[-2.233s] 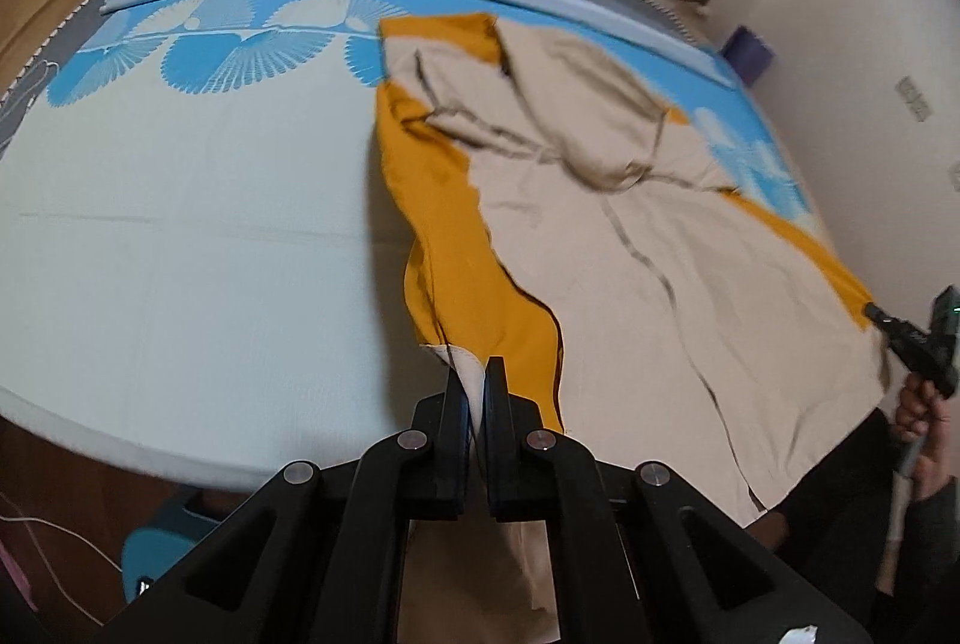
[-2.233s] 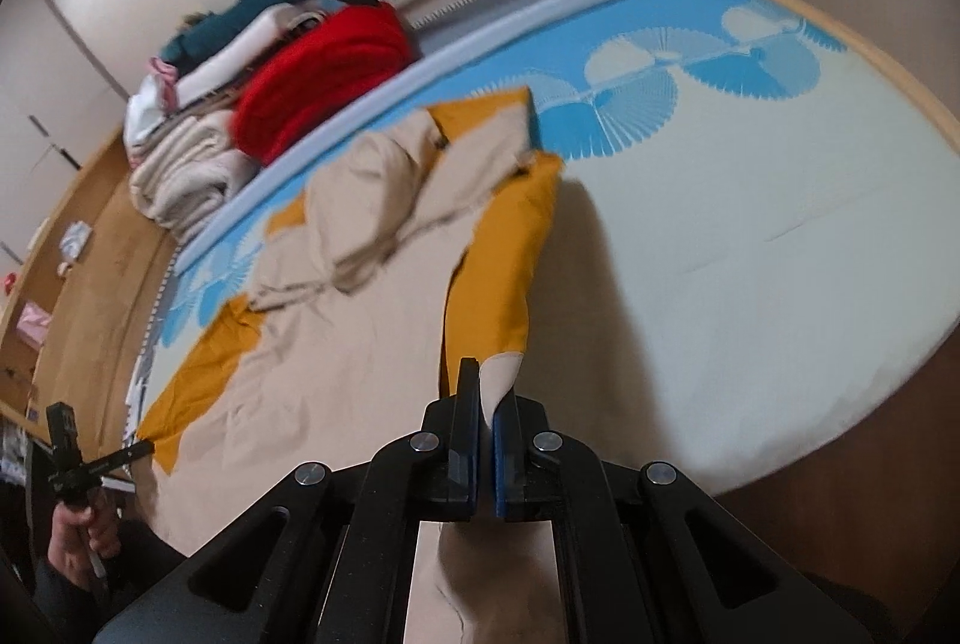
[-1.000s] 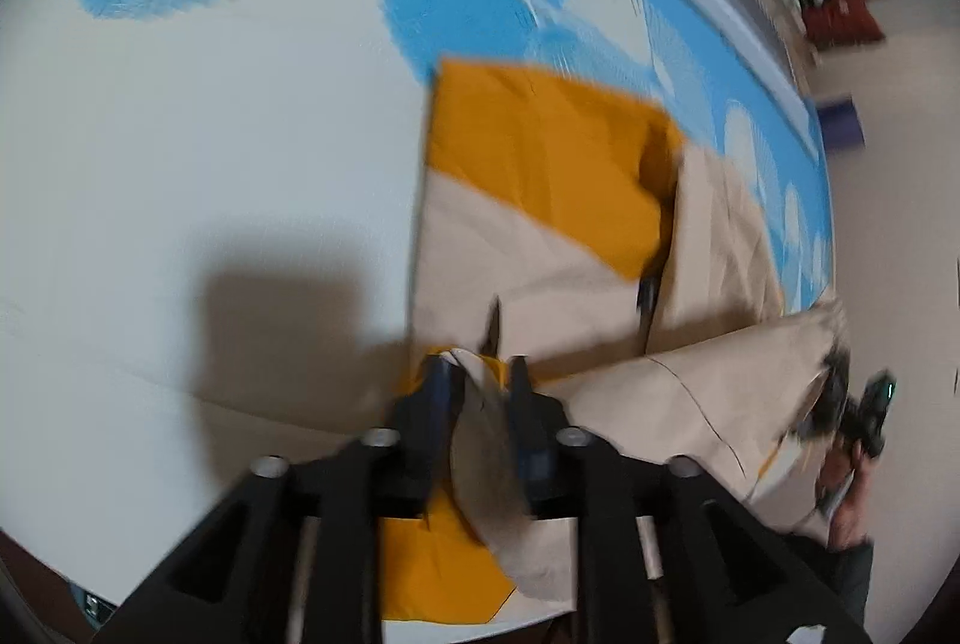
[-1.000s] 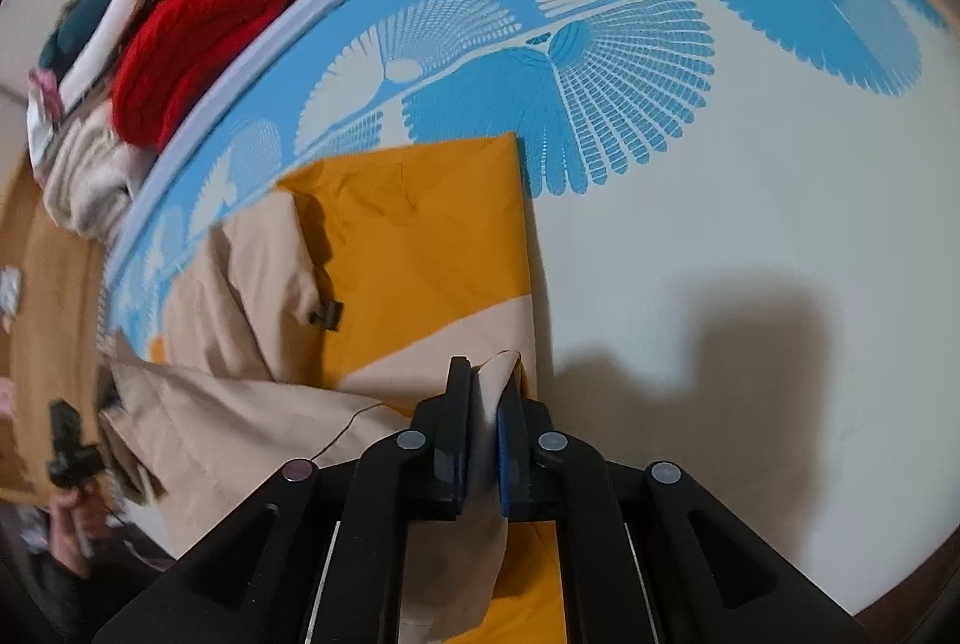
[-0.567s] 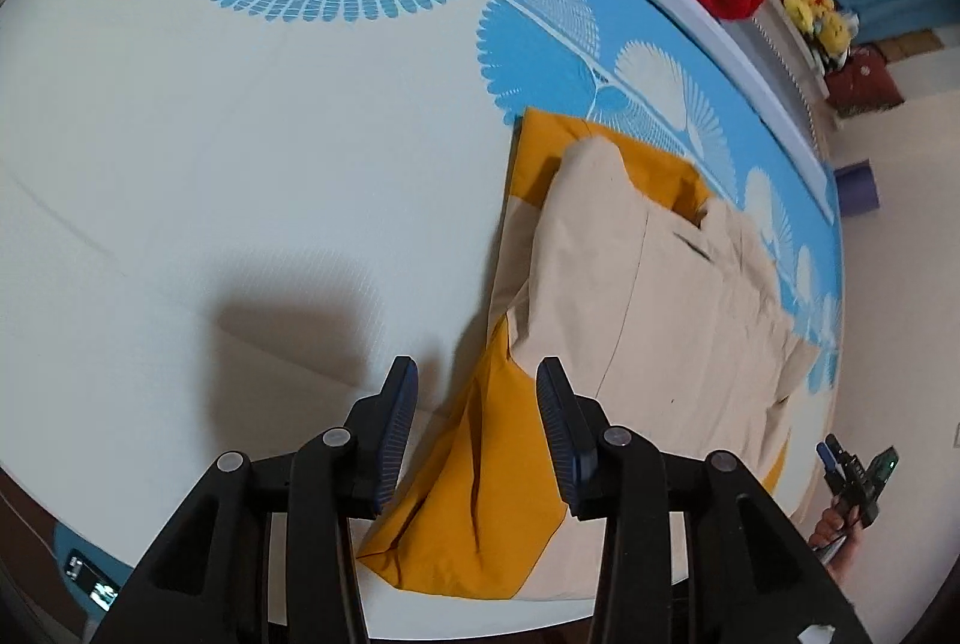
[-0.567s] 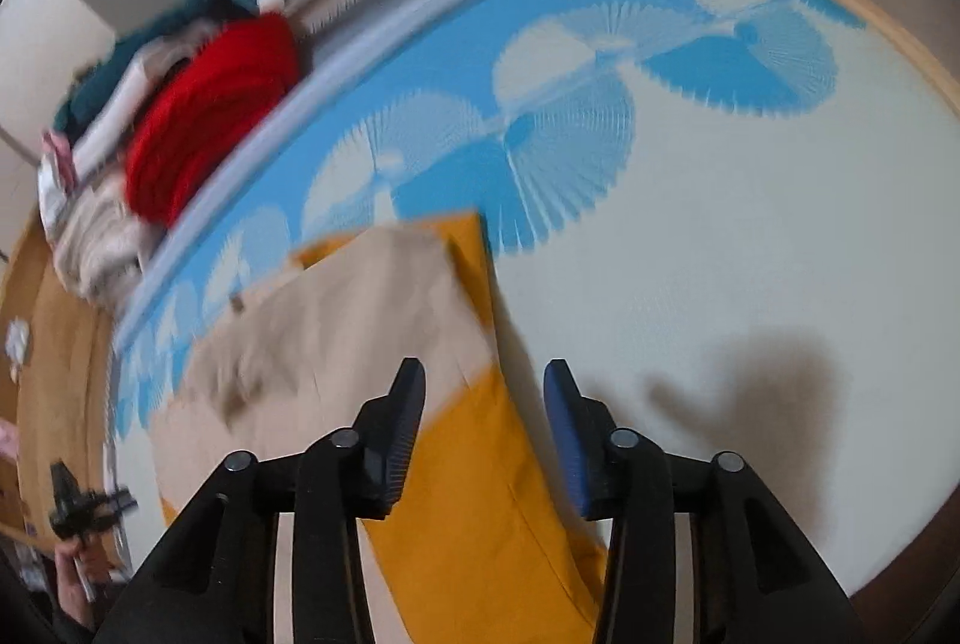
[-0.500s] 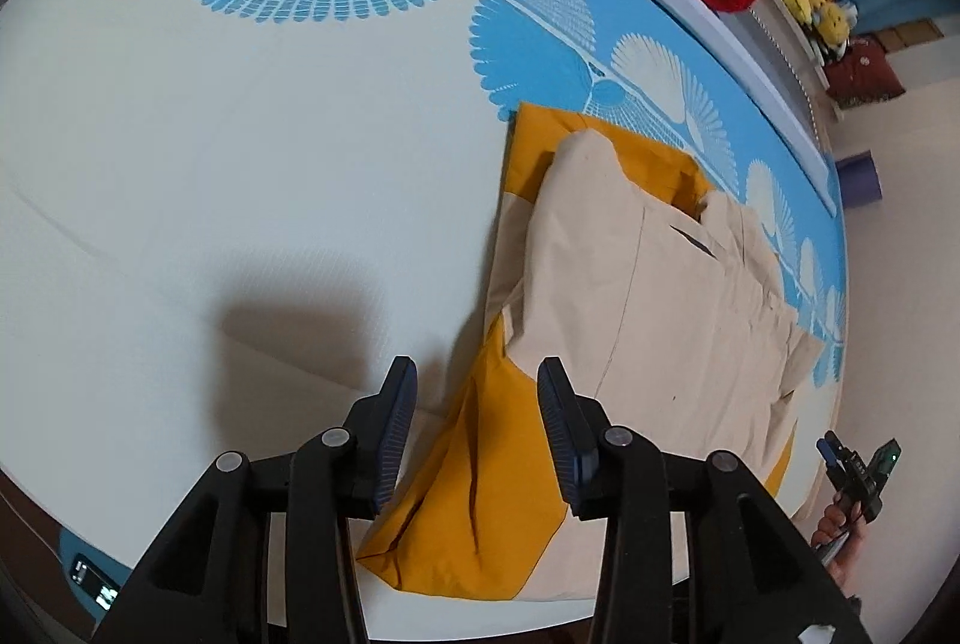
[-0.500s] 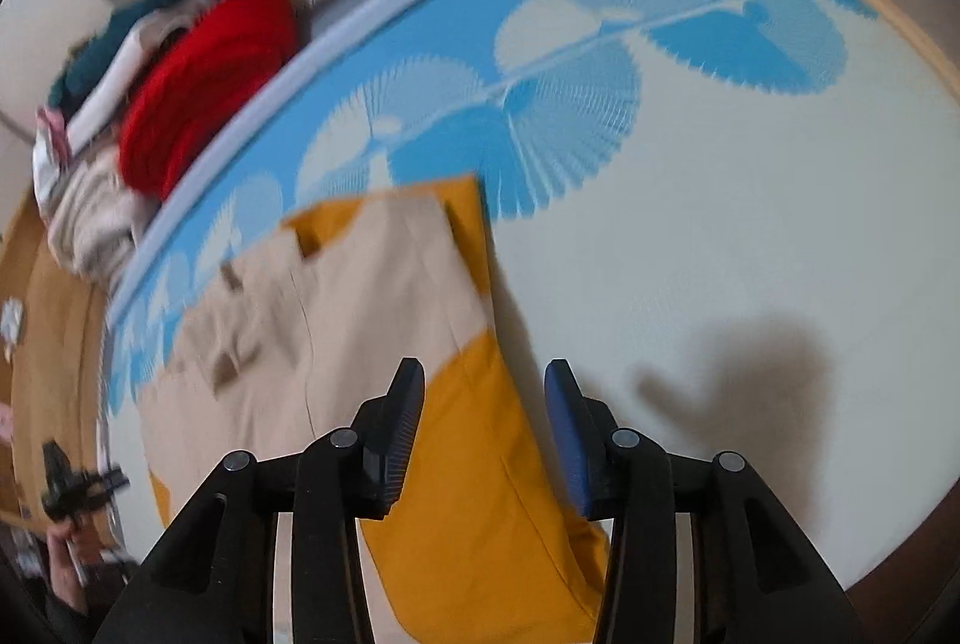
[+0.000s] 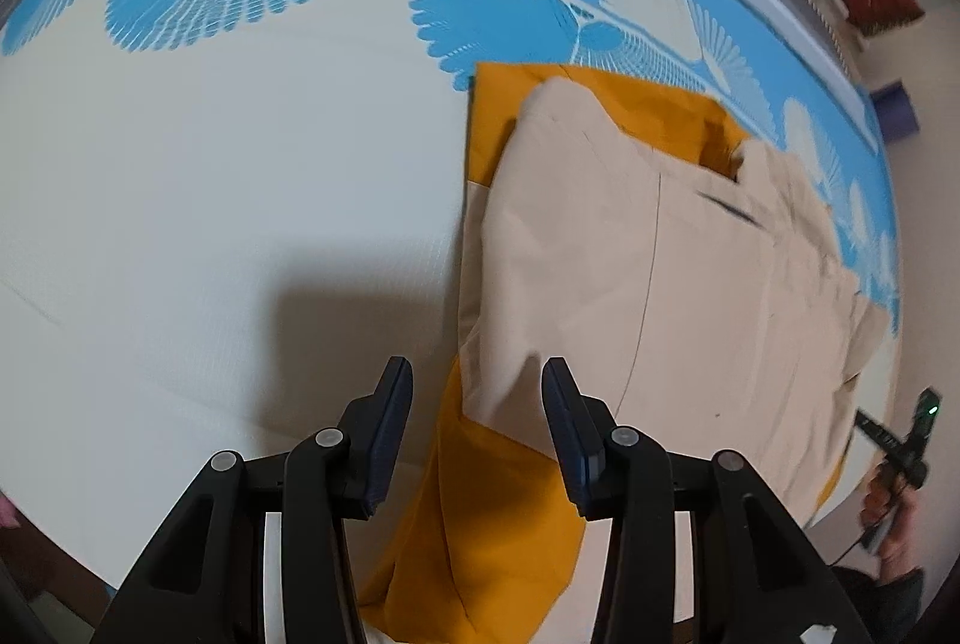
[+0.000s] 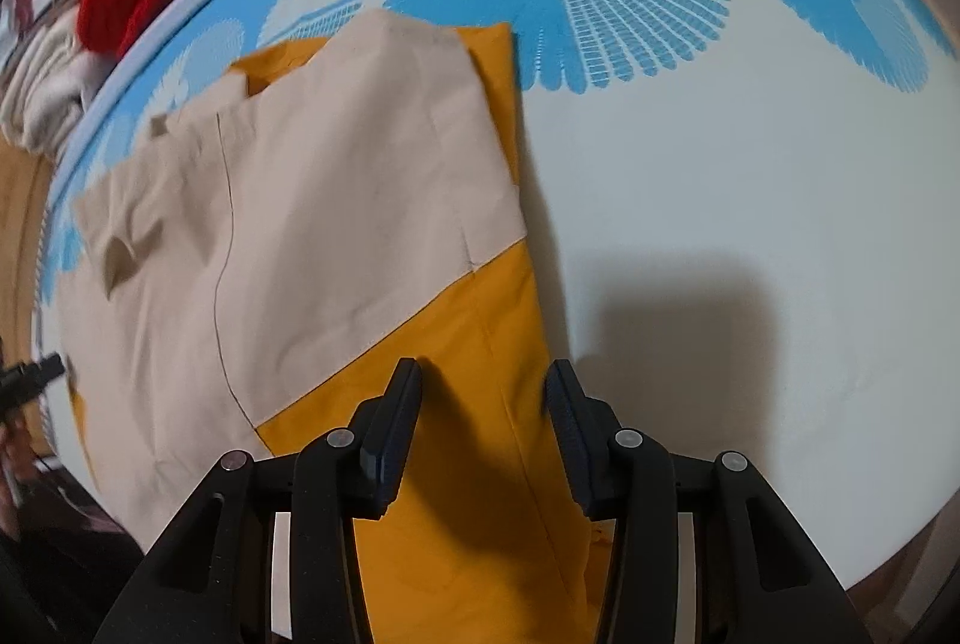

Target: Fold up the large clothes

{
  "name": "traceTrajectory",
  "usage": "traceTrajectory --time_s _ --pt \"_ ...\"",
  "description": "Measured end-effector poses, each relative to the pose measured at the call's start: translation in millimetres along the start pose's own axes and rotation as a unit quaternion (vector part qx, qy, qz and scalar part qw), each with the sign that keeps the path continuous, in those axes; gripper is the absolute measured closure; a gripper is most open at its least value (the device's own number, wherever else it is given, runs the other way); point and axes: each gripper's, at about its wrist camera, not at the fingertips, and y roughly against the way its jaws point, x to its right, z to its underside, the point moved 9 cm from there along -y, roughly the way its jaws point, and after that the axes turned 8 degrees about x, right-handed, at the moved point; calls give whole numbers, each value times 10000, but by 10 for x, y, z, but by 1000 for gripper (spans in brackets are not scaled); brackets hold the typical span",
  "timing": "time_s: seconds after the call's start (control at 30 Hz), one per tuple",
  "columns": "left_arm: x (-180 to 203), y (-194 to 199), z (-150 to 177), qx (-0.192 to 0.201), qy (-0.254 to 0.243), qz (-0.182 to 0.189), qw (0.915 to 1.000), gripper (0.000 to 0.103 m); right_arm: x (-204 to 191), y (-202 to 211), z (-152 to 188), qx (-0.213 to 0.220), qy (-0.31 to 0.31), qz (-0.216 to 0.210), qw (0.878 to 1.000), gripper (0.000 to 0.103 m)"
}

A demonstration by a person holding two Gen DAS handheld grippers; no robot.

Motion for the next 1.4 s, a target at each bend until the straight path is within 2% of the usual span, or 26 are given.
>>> traceTrajectory --time_s 0.23,0.4,0.47,0.63,0.7,0.73,0.8,0.87,0.93,1.0,1.07,1.13,1.17,1.2,1.23,1.27,1.3,1.33,1.4 --pt "84 -74 32 -49 -322 -106 9994 62 -17 22 20 -8 153 82 9998 60" --pt "110 -87 48 -64 -396 -163 9991 62 -14 116 7 112 283 158 9994 84" --pt "115 -87 56 -68 -413 -175 9990 62 -10 150 -11 179 308 200 9992 91" --pt "118 -117 89 -119 -489 -270 9984 62 -35 259 -43 351 386 210 9984 99" --pt "137 -125 106 -141 -533 -280 9981 69 -65 326 -57 449 432 189 9979 100" --pt "151 -119 107 -128 -573 -282 9979 81 -74 362 -72 515 443 174 9975 100" --pt "158 -95 91 -89 -638 -318 9974 96 -83 461 -115 686 397 87 9968 100" --pt "179 -2 13 126 -576 -212 9980 98 -95 573 -179 913 292 -24 9954 101" --pt "217 168 -121 516 -443 -32 9977 100 -103 695 -264 1178 150 -139 9928 101" --pt "255 435 -327 1158 -223 254 9927 100 -83 855 -402 1568 -99 -255 9873 101" --pt "308 608 -462 1602 -116 476 9859 100 -67 1045 -561 2018 -415 -423 9776 101" --pt "321 640 -551 1851 -178 304 9821 100 -83 1141 -679 2349 -482 -379 9701 101" --pt "311 607 -568 1854 -194 189 9823 98 -91 1122 -722 2403 -467 -234 9693 101" --pt "281 538 -583 1786 -163 48 9838 92 -91 1039 -741 2316 -467 -103 9716 101" --pt "248 444 -580 1611 -63 24 9869 91 -83 945 -747 2174 -473 0 9749 101" --pt "214 362 -552 1425 50 39 9898 85 -69 810 -740 1954 -478 153 9794 100" --pt "167 289 -516 1243 164 85 9921 74 -54 688 -727 1728 -476 286 9834 97" --pt "130 233 -475 1102 276 138 9934 69 -58 614 -711 1590 -477 336 9856 96" --pt "51 135 -365 796 277 81 9964 65 -40 483 -658 1317 -495 426 9891 88"
